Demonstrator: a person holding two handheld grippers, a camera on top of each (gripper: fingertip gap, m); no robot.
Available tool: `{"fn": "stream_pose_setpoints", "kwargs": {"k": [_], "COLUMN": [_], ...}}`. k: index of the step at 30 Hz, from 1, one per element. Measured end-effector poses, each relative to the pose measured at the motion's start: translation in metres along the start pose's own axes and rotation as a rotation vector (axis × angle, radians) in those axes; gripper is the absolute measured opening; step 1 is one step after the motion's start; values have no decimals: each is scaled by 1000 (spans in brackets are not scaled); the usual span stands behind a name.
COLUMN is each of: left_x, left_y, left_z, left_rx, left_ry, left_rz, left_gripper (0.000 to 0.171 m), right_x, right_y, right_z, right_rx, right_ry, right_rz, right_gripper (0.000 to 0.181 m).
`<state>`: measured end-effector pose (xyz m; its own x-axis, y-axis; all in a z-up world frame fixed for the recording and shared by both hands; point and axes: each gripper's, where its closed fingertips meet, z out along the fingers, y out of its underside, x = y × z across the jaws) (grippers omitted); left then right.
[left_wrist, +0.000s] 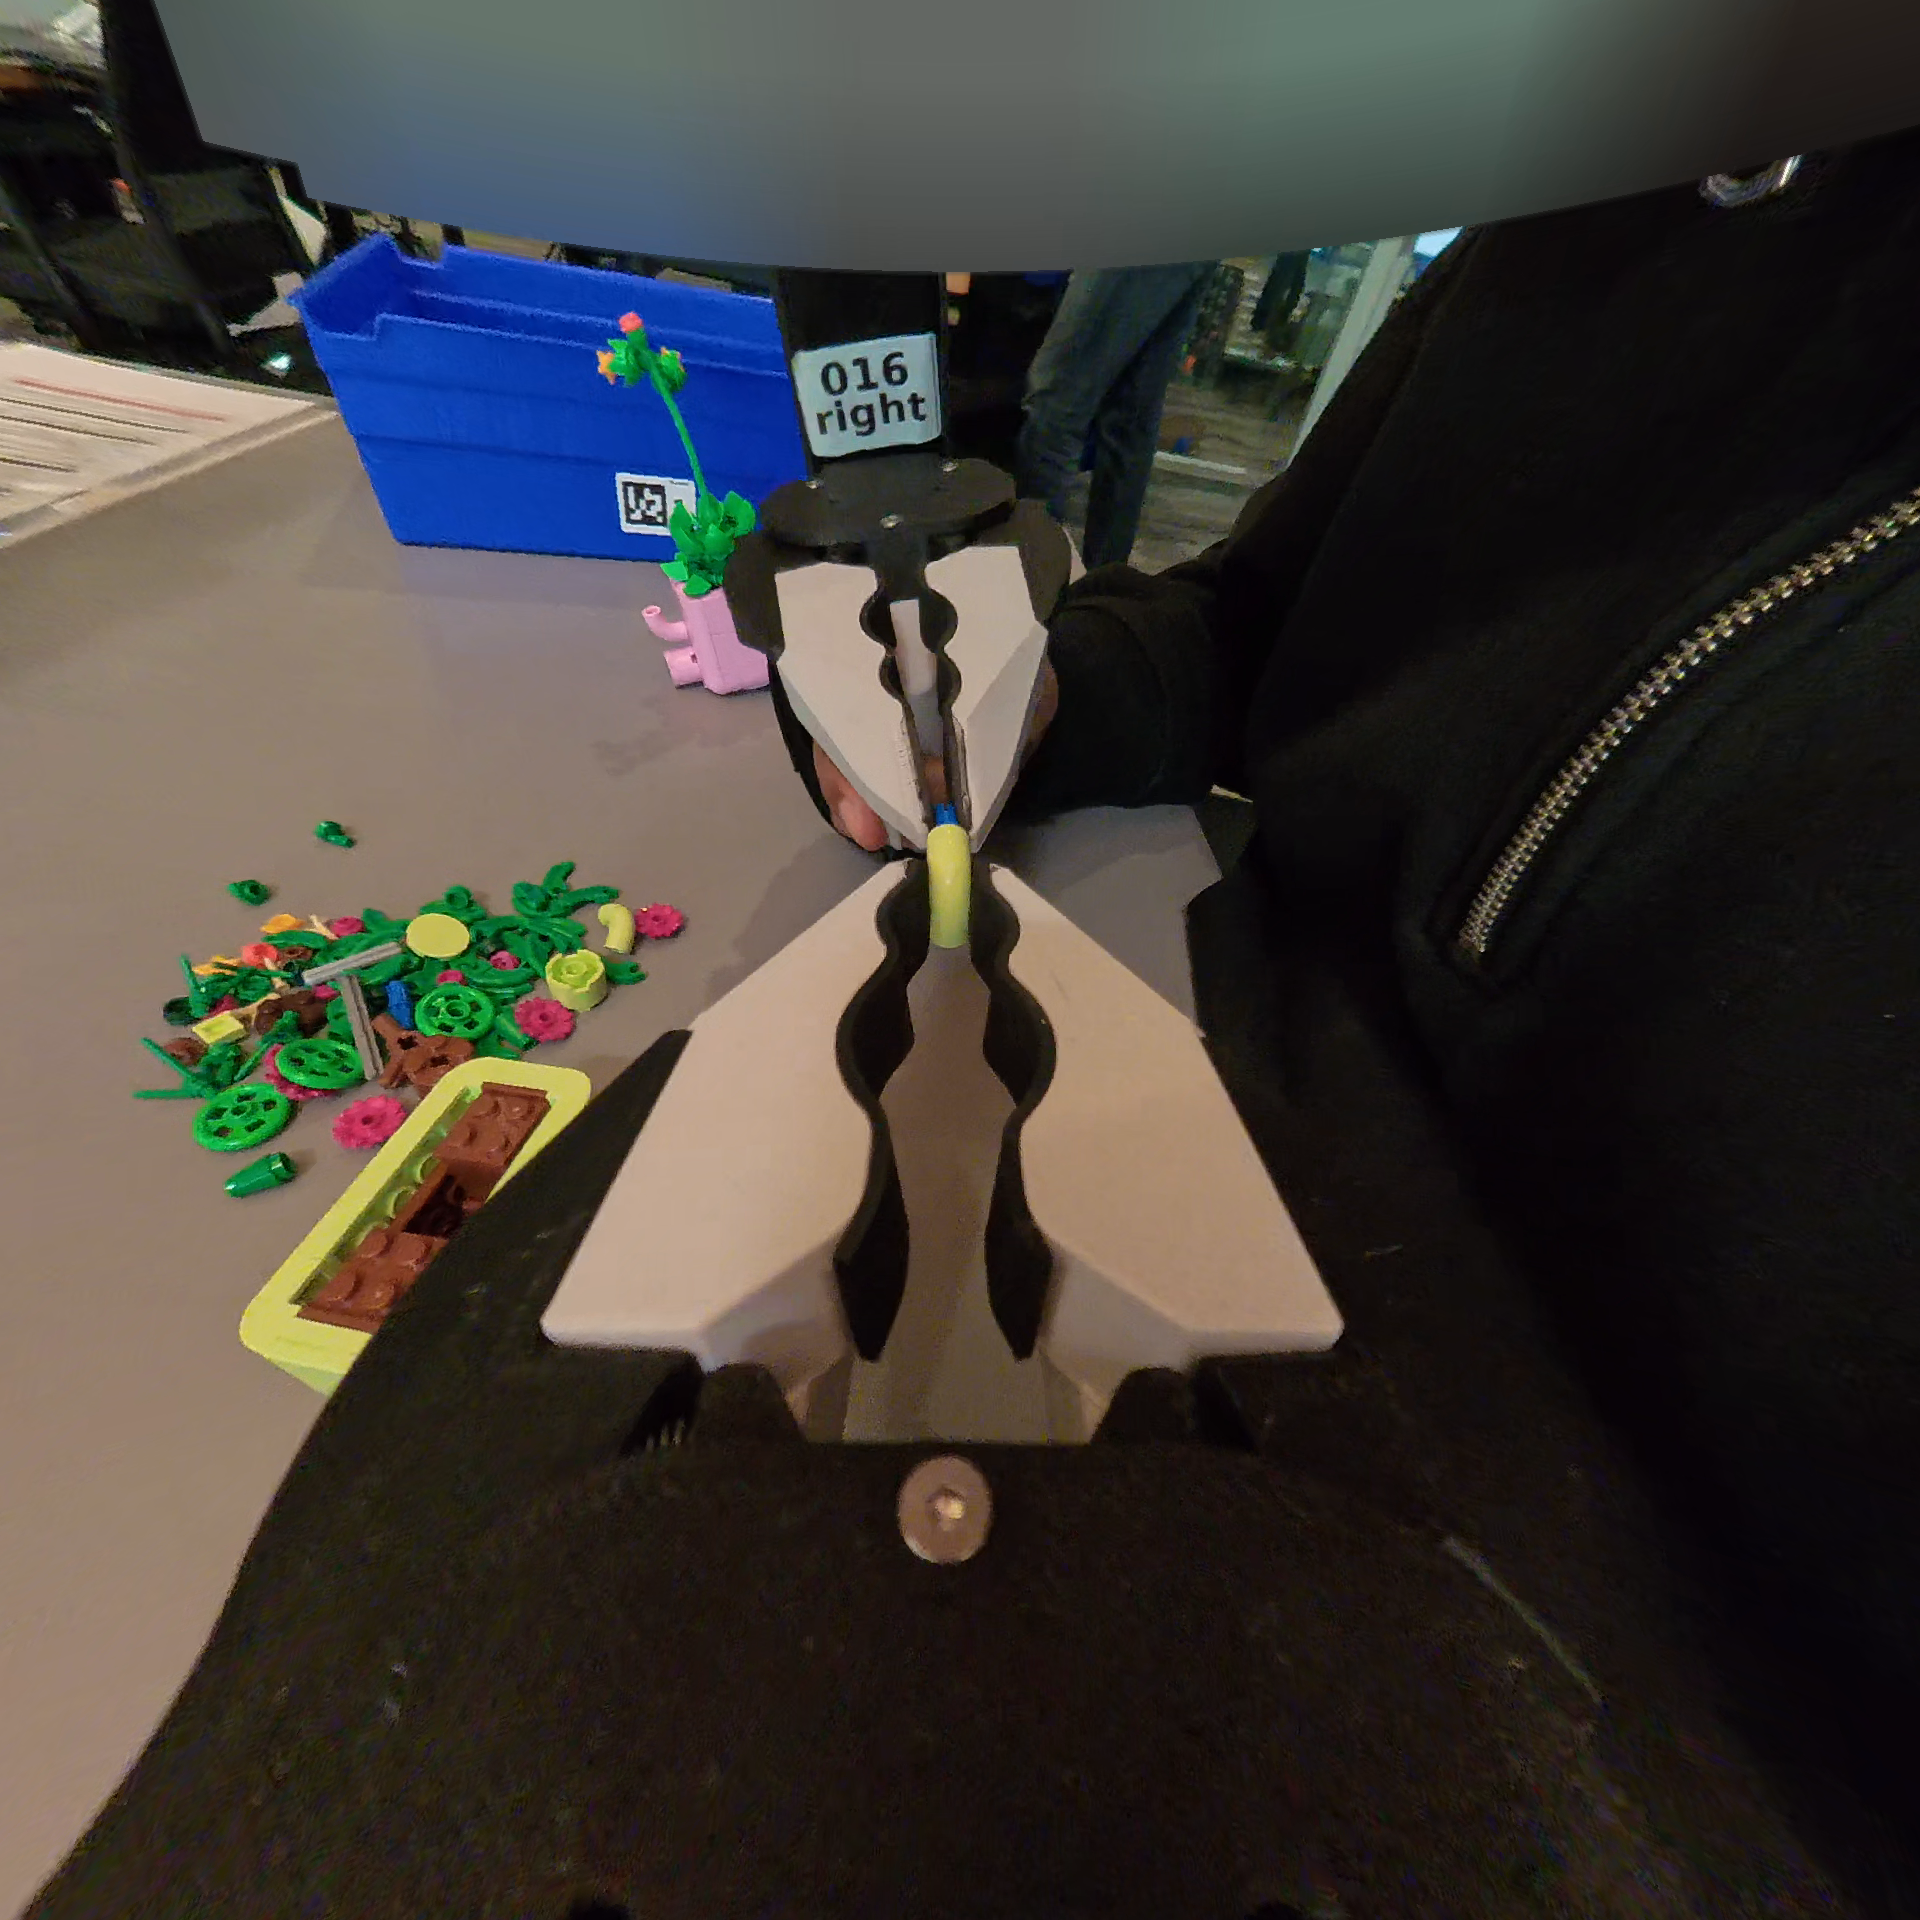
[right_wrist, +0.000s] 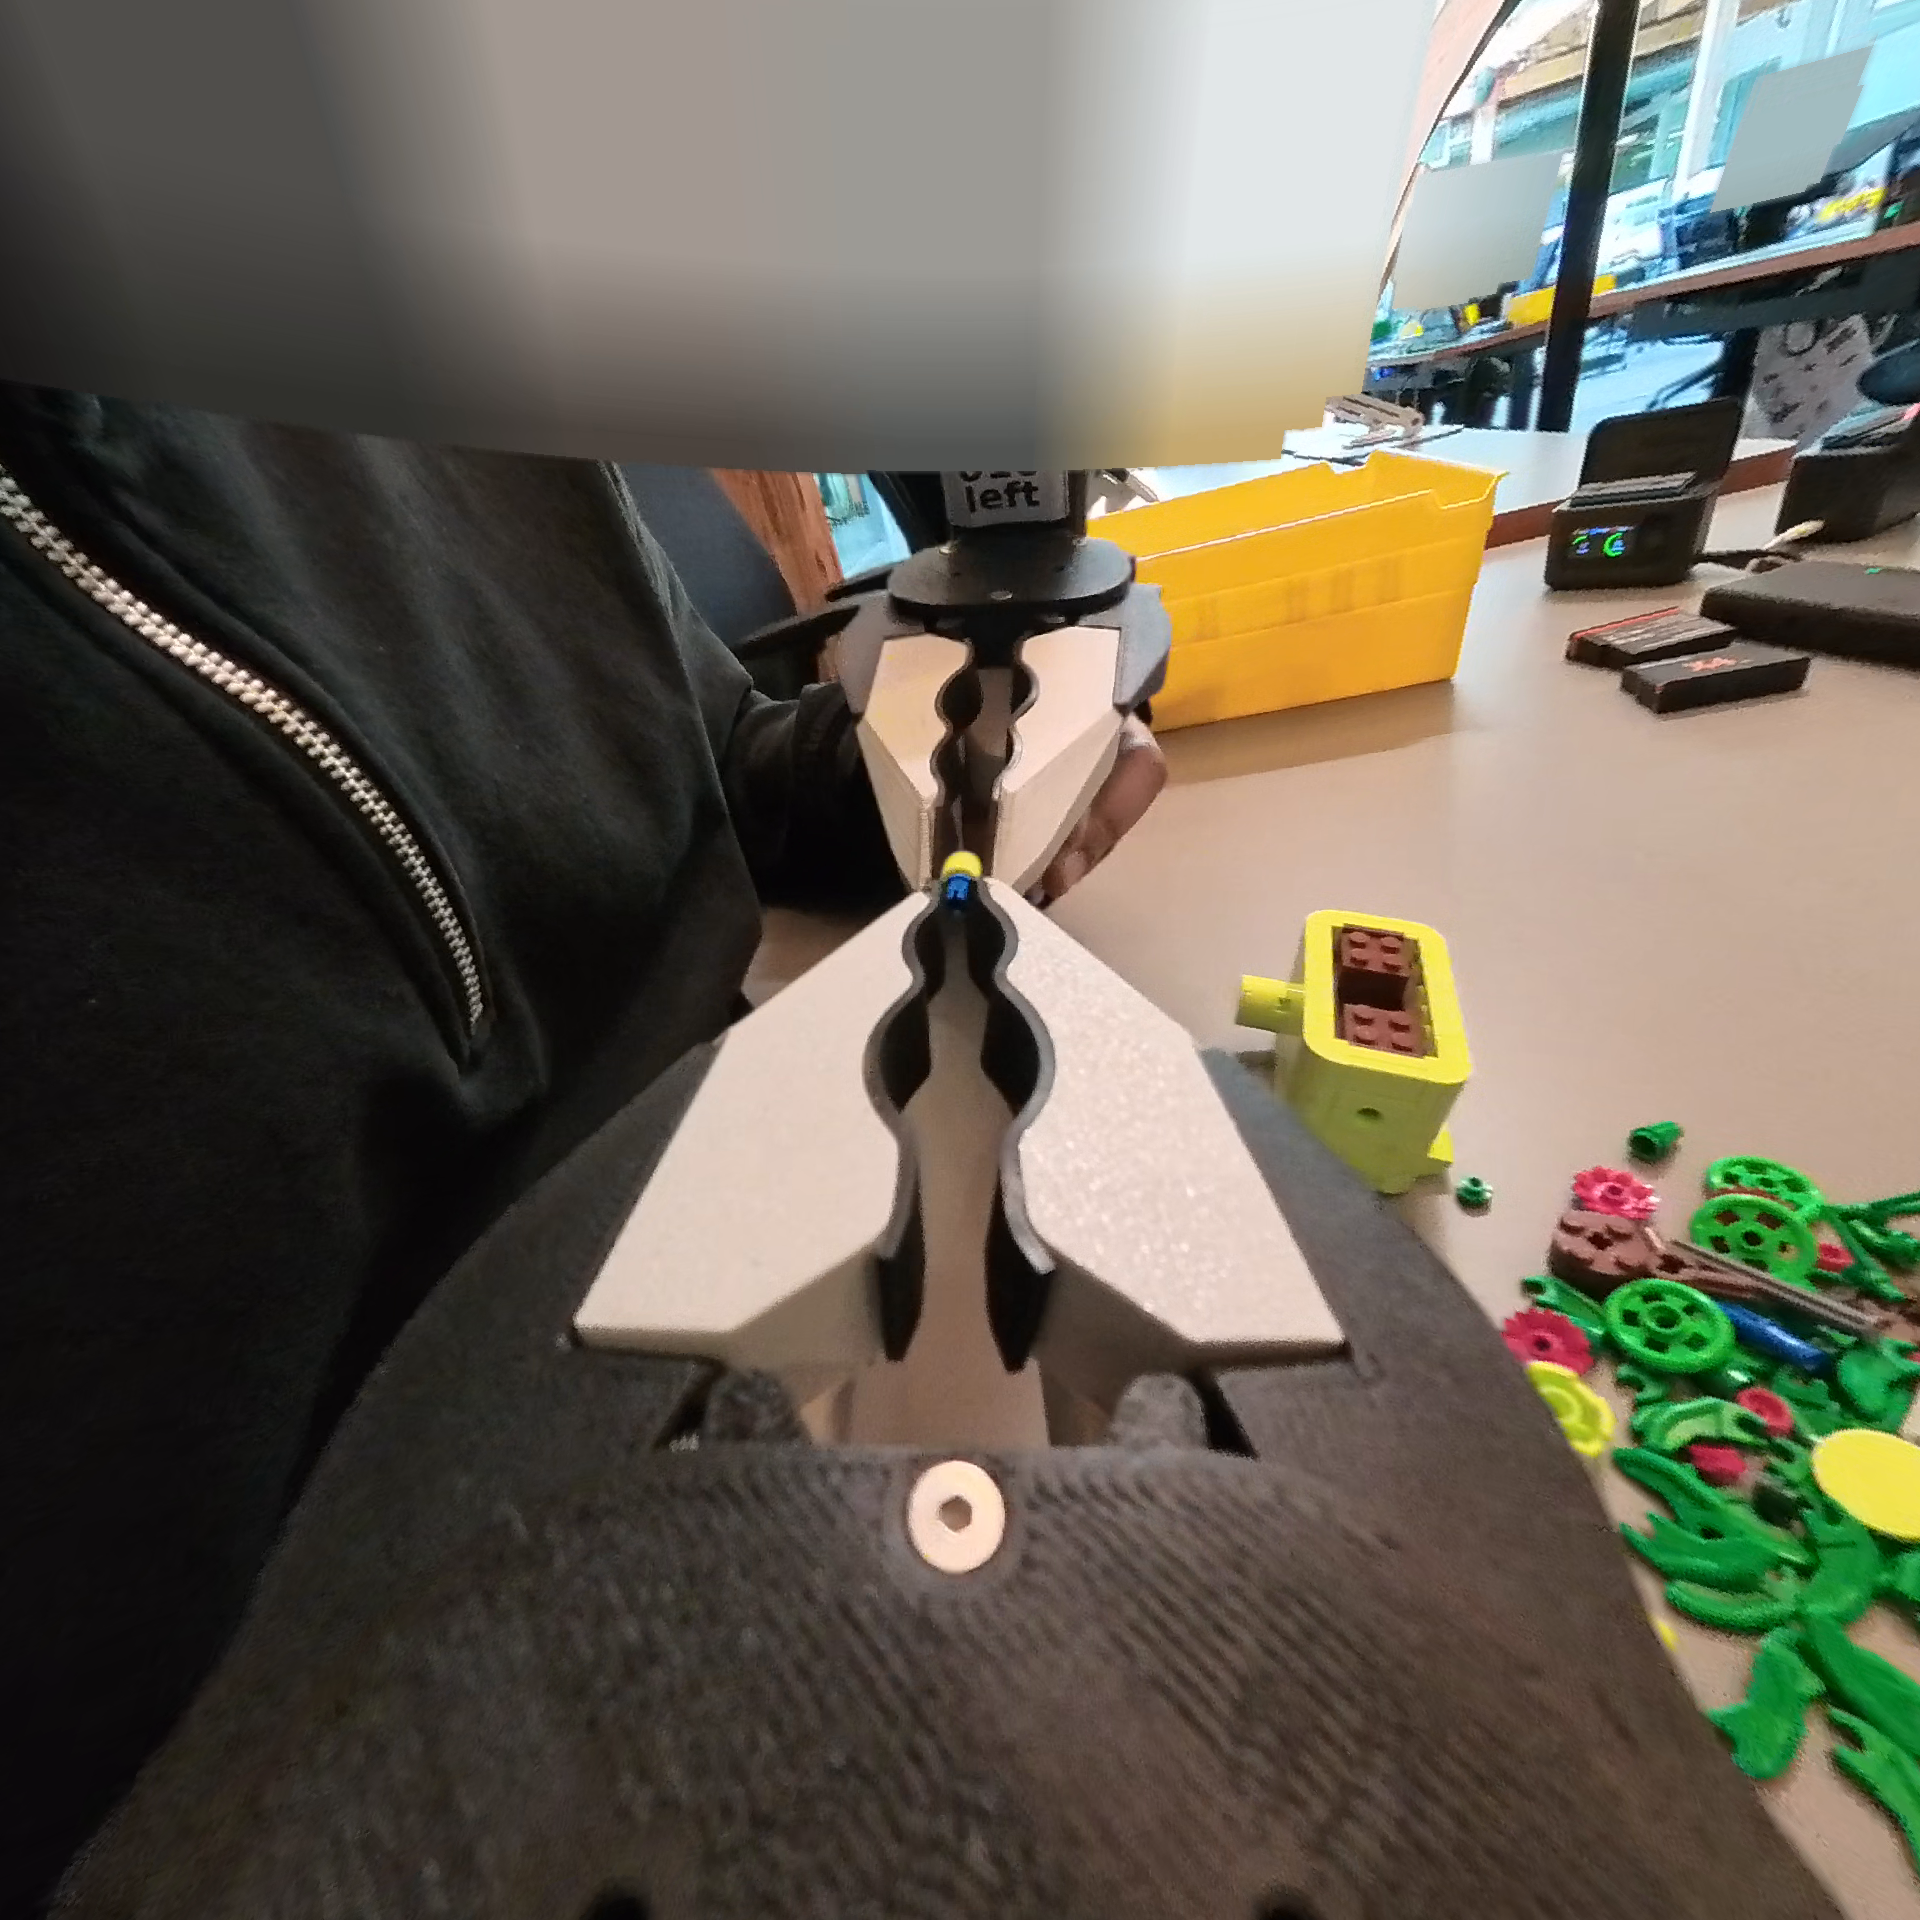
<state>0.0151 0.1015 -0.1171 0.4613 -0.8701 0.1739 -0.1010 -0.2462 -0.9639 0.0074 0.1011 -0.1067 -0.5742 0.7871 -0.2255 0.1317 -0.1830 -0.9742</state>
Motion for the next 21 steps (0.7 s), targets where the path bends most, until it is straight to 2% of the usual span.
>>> {"fn": "stream_pose_setpoints", "kwargs": {"k": [3,7,9,11,14,17,19,21], "left_x": [1,-2,-17,-29,-26,-38,-52,-70], "left_y": [-2,-3,-11,-12,-9,-8,-14,-16], "left_z": [-1,-4,-24,-36,-27,-28,-36,-40], "left_rx": [27,49,130,149,87,58,81,43], "left_ry": [24,41,14,-22,-60,-149,-201,-283], "left_rz": [-50,-100,-160,-164,-90,-48,-81,-89], "left_gripper": [5,5,4,5,5,5,5,4], "right_x": [0,2,13,25,37,73,98,116], "right_y": [-1,-4,-25,-30,-15,9,28,47], "right_z": [0,-4,-27,-41,-32,-41,-53,-63], "right_rx": [11,7,119,124,-17,-216,-338,-442], "right_ry": [-11,23,57,138,266,513,653,744], "right_rz": [31,-18,11,-36,-149,-232,-184,-132], "right_gripper": [1,2,1,2,2,2,2,2]}}
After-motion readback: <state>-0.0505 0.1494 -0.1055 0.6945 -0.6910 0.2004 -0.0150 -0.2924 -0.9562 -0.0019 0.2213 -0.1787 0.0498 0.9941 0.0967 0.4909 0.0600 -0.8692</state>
